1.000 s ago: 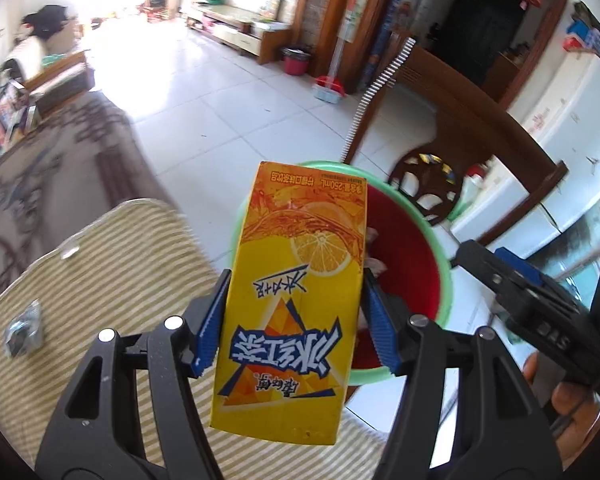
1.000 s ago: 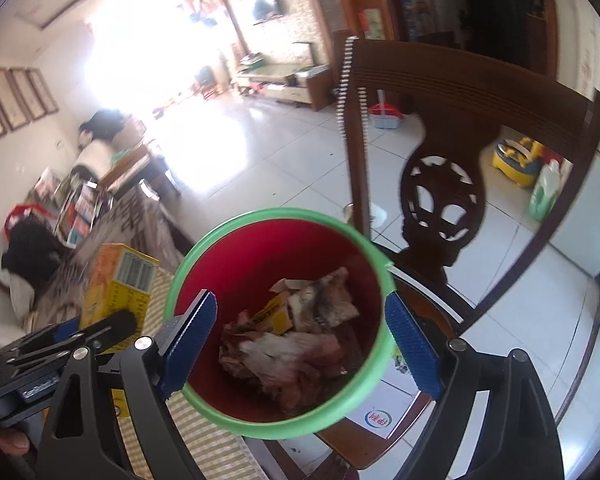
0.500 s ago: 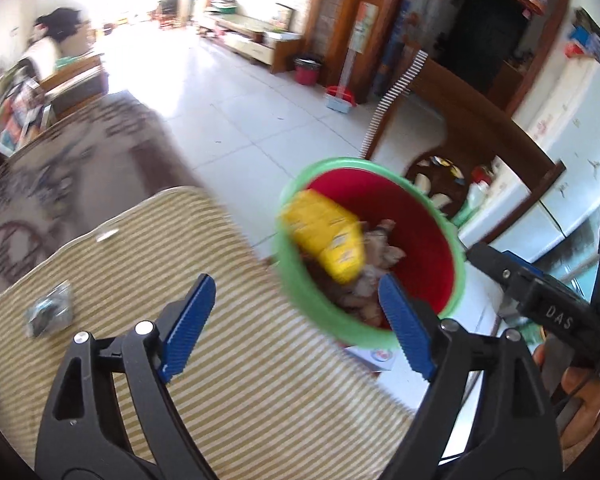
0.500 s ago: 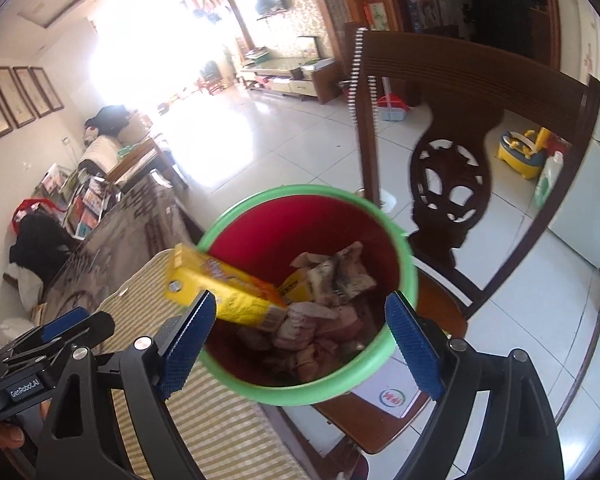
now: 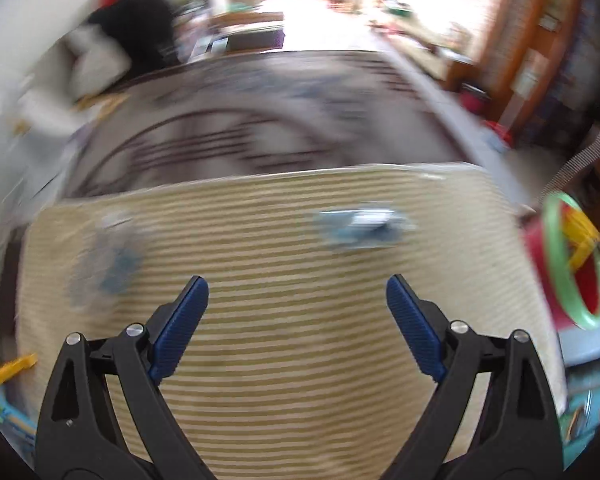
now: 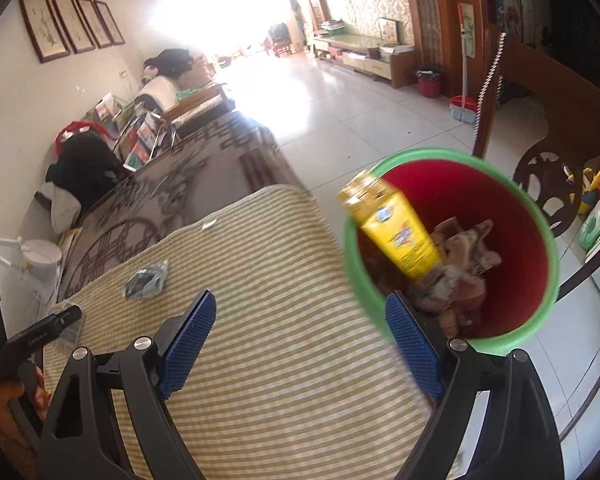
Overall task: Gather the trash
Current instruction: 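Grasp the white milk carton with the left tool while the right tool grasps the plastic wrapper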
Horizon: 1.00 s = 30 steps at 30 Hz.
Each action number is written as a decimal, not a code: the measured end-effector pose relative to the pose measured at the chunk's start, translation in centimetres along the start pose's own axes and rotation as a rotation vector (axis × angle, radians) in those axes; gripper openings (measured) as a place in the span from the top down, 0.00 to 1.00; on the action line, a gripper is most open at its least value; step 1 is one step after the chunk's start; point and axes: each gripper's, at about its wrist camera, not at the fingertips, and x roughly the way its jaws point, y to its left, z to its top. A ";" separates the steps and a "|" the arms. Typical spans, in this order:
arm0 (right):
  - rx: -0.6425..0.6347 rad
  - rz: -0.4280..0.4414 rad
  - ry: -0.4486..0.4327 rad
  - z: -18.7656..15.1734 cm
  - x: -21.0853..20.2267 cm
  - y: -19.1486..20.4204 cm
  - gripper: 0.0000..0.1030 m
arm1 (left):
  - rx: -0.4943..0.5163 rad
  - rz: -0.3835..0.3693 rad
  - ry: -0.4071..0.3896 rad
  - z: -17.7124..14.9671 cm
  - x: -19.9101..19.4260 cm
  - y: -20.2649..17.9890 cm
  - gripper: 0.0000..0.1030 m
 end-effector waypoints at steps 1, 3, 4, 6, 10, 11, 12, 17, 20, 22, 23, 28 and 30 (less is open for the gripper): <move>-0.005 0.002 0.012 -0.4 0.3 1.0 0.19 | -0.028 0.020 0.009 0.1 0.3 1.8 0.14; -0.014 0.003 0.029 -1.1 0.9 2.8 0.19 | -0.077 0.091 0.016 0.2 0.8 6.2 0.14; -0.018 0.004 0.036 -1.3 1.2 3.7 0.19 | -0.084 0.117 0.016 0.2 1.0 7.5 0.14; -0.026 0.008 0.043 -1.8 1.4 5.3 0.19 | -0.091 0.170 0.023 0.5 1.8 10.3 0.14; -0.048 0.005 0.051 -2.7 1.9 8.5 0.19 | -0.071 0.196 0.045 1.0 3.6 12.8 0.14; -0.047 0.003 0.056 -3.0 2.1 9.1 0.19 | -0.064 0.195 0.055 1.2 4.3 13.2 0.14; -0.045 0.001 0.061 -3.3 2.2 9.4 0.19 | -0.060 0.189 0.066 1.4 5.1 13.5 0.15; -0.042 -0.015 0.076 -4.4 2.8 11.4 0.19 | -0.088 0.099 0.137 2.1 8.2 14.7 0.42; -0.057 -0.020 0.082 -4.3 3.5 12.7 0.19 | -0.103 0.047 0.124 1.9 8.1 14.9 0.63; -0.086 -0.019 0.090 -4.0 4.4 13.9 0.19 | -0.101 0.017 0.112 1.4 7.4 14.7 0.64; -0.106 -0.018 0.096 -3.8 5.0 14.7 0.19 | -0.108 0.000 0.101 0.9 6.9 14.7 0.64; -0.206 -0.001 0.126 -1.9 9.4 18.6 0.18 | -0.106 -0.083 0.085 -2.6 4.0 13.6 0.65; -0.217 0.012 0.143 -1.1 11.5 19.7 0.17 | -0.111 -0.103 0.100 -4.1 3.2 13.2 0.65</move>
